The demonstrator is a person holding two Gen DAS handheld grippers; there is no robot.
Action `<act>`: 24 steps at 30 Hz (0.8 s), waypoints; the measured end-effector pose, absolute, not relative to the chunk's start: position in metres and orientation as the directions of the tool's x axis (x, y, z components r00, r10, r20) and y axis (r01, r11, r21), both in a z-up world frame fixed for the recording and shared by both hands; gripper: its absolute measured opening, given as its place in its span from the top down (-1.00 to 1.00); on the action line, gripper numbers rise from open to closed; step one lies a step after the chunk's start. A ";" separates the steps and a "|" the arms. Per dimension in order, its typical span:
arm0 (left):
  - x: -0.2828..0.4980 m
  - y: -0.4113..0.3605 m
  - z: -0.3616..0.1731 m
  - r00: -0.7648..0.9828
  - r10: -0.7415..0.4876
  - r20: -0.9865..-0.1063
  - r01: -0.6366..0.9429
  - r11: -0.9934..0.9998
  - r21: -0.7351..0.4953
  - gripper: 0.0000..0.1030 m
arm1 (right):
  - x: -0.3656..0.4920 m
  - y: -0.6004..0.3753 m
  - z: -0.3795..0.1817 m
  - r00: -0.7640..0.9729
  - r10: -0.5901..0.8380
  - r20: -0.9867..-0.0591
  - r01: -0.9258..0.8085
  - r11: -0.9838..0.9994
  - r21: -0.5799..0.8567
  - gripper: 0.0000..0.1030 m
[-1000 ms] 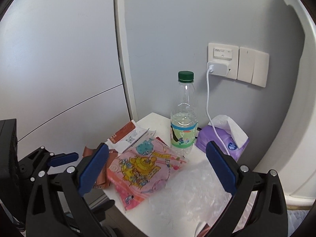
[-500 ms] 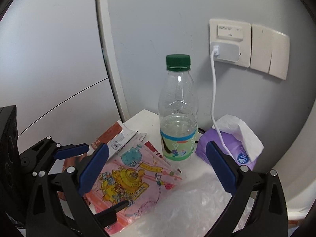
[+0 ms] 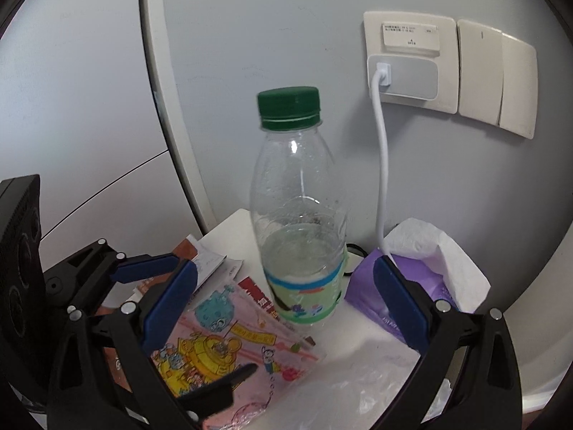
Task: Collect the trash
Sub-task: 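Close the right gripper around the green-capped water bottle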
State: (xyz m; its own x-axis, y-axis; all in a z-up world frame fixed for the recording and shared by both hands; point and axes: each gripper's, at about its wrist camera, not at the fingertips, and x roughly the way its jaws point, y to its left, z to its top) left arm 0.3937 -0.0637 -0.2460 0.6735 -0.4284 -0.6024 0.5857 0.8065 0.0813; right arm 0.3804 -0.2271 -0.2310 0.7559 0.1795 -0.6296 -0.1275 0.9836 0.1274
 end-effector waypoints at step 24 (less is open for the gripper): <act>0.437 -0.095 -0.243 0.625 -0.526 -0.577 0.671 0.740 0.052 -0.67 | 0.412 -0.226 -0.243 0.750 0.177 -0.637 -0.121 0.984 0.131 -0.78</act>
